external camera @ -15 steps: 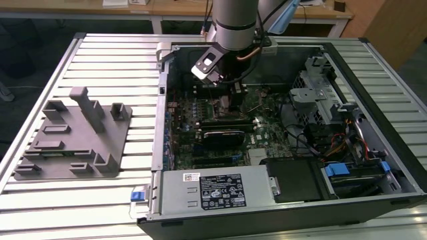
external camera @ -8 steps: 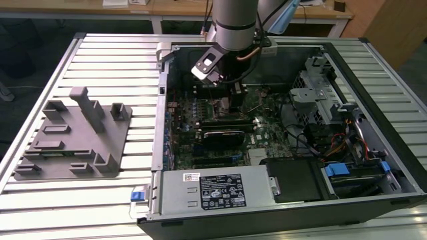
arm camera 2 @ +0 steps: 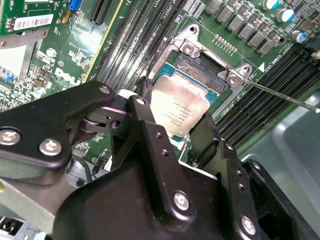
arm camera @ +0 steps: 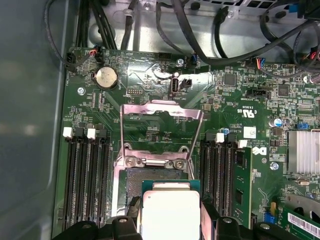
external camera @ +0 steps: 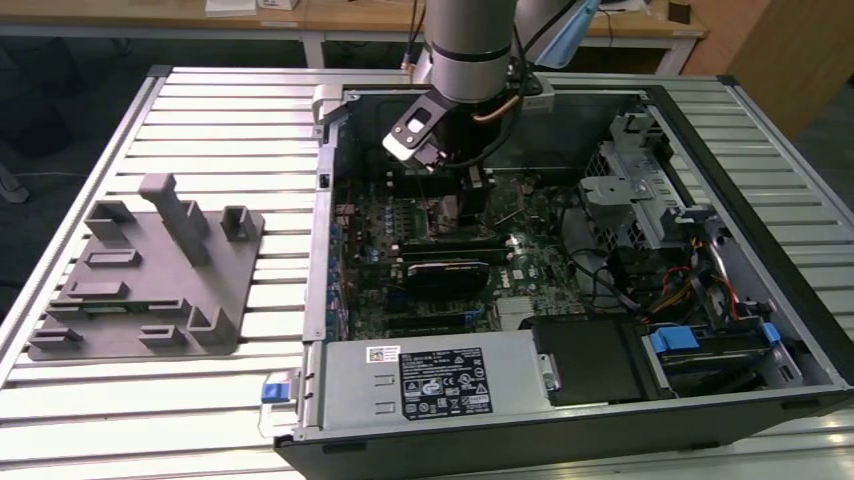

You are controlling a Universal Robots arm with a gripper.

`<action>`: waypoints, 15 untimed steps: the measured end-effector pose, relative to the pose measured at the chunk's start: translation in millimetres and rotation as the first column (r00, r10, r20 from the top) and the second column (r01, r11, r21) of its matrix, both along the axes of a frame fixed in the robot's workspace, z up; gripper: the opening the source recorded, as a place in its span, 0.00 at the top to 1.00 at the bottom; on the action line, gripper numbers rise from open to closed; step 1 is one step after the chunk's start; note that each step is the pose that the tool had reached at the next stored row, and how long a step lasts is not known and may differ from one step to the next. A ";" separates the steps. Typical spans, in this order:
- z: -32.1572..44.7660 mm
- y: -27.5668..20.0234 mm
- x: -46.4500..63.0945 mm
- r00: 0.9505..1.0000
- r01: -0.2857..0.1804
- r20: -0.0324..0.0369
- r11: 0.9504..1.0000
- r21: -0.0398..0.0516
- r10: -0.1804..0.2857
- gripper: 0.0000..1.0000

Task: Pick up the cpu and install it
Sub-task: 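Place the cpu into insertion slot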

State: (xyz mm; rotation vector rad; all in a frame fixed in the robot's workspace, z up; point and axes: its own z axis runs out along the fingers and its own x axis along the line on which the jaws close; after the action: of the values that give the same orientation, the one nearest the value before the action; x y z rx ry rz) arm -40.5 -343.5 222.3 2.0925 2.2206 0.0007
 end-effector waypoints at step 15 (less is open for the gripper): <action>-5.9 3.0 0.0 1.000 0.000 0.000 1.000 0.000 0.000 0.45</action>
State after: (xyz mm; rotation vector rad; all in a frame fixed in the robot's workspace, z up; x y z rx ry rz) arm -40.5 -340.5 216.4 2.0926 2.2206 0.0004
